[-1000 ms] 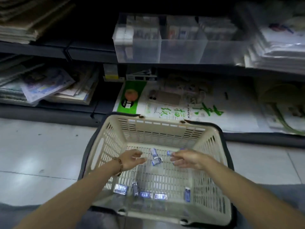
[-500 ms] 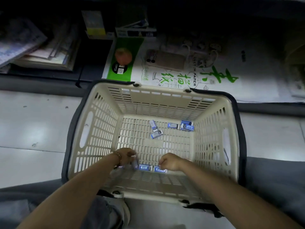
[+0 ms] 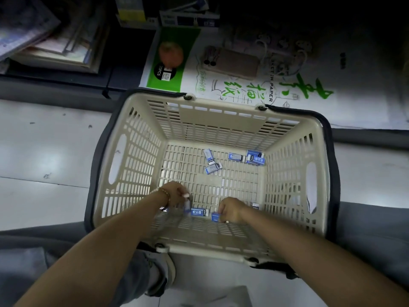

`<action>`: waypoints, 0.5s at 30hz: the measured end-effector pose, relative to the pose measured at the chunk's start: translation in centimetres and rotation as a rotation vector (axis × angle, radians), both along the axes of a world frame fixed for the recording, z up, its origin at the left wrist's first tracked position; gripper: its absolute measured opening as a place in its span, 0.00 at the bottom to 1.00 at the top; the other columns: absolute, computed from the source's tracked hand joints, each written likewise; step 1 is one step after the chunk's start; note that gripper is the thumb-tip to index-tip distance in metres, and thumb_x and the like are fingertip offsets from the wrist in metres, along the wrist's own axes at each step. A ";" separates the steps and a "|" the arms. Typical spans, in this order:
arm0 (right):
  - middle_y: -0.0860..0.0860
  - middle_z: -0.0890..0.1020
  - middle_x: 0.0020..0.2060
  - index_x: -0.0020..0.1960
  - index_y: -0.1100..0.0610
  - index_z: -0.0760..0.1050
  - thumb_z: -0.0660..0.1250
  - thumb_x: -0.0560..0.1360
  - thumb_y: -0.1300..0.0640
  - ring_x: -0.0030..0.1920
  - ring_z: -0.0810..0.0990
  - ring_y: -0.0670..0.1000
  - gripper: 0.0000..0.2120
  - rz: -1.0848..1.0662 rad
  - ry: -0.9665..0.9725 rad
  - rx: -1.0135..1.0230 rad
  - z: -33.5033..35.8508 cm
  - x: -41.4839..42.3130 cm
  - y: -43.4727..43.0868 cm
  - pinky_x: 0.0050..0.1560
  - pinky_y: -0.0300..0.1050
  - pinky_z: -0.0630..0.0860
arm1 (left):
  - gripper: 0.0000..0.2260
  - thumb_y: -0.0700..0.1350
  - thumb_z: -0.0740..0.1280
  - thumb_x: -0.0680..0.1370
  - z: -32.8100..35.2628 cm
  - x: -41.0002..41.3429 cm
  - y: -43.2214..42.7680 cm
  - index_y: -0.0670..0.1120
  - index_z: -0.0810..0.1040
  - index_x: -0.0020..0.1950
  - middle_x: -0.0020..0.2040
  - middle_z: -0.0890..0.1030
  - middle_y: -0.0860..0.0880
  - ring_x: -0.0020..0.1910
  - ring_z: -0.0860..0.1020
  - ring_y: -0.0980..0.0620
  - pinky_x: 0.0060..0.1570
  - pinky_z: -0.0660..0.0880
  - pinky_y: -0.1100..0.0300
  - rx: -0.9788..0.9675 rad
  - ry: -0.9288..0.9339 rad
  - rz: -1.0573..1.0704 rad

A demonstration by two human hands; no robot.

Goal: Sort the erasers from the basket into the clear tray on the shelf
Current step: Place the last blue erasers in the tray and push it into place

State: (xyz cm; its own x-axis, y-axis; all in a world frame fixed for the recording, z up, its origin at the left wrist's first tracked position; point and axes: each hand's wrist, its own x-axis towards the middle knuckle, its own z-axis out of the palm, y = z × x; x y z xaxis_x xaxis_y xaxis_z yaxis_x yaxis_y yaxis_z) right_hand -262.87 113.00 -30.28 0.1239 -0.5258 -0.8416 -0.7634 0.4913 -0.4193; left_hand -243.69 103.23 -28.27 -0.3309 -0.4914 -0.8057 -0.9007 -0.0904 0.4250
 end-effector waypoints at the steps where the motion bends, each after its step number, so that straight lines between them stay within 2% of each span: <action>1: 0.60 0.82 0.54 0.54 0.66 0.79 0.70 0.73 0.63 0.48 0.77 0.50 0.11 -0.082 -0.045 -0.019 0.0 0.0 -0.2 0.51 0.41 0.73 | 0.12 0.37 0.67 0.75 0.1 0.3 -0.4 0.38 0.78 0.58 0.56 0.80 0.37 0.52 0.78 0.44 0.45 0.73 0.64 -0.002 0.002 0.042; 3: 0.61 0.82 0.51 0.53 0.67 0.79 0.71 0.72 0.64 0.46 0.77 0.50 0.11 -0.245 -0.143 -0.063 0.3 0.5 -0.9 0.51 0.43 0.74 | 0.12 0.39 0.67 0.76 0.0 1.1 -1.2 0.38 0.78 0.58 0.55 0.80 0.39 0.49 0.77 0.47 0.51 0.74 0.62 -0.063 0.025 0.174; 4: 0.61 0.83 0.49 0.53 0.68 0.80 0.71 0.72 0.64 0.45 0.78 0.50 0.11 -0.297 -0.188 -0.068 0.5 1.0 -1.2 0.51 0.44 0.75 | 0.11 0.39 0.67 0.76 -0.1 1.4 -1.4 0.36 0.78 0.56 0.52 0.81 0.39 0.46 0.76 0.49 0.46 0.76 0.66 -0.093 0.067 0.275; 6: 0.58 0.83 0.45 0.52 0.66 0.81 0.73 0.70 0.63 0.43 0.78 0.49 0.12 -0.323 -0.236 -0.058 0.6 2.3 -1.3 0.52 0.43 0.75 | 0.10 0.38 0.67 0.76 -0.1 1.9 -1.4 0.32 0.79 0.53 0.39 0.82 0.44 0.37 0.76 0.53 0.29 0.72 0.73 -0.082 0.125 0.476; 8: 0.58 0.84 0.48 0.52 0.64 0.82 0.74 0.70 0.61 0.45 0.78 0.48 0.12 -0.326 -0.227 -0.066 0.2 3.5 -1.0 0.52 0.41 0.75 | 0.09 0.38 0.66 0.76 -0.2 2.2 -1.3 0.33 0.79 0.52 0.32 0.79 0.47 0.32 0.75 0.54 0.27 0.71 0.70 -0.032 0.136 0.599; 11: 0.59 0.83 0.49 0.49 0.65 0.82 0.73 0.71 0.62 0.46 0.78 0.49 0.09 -0.333 -0.184 -0.091 -0.8 3.9 -0.6 0.52 0.43 0.75 | 0.06 0.39 0.66 0.77 -0.3 2.5 -1.3 0.38 0.78 0.51 0.35 0.77 0.46 0.33 0.73 0.51 0.28 0.71 0.67 0.016 0.162 0.673; 13: 0.58 0.83 0.45 0.46 0.63 0.81 0.73 0.70 0.62 0.46 0.77 0.49 0.06 -0.319 -0.183 -0.059 -1.1 3.7 -0.7 0.53 0.44 0.76 | 0.04 0.40 0.66 0.77 -0.2 2.4 -1.3 0.40 0.78 0.48 0.37 0.77 0.45 0.29 0.76 0.55 0.26 0.71 0.69 0.028 0.175 0.702; 15: 0.55 0.82 0.42 0.47 0.59 0.79 0.73 0.71 0.60 0.47 0.77 0.50 0.07 -0.304 -0.168 -0.009 -1.2 3.7 -1.1 0.55 0.46 0.76 | 0.06 0.40 0.66 0.77 -0.1 2.1 -1.1 0.39 0.77 0.52 0.36 0.77 0.46 0.25 0.76 0.60 0.26 0.72 0.69 0.037 0.187 0.723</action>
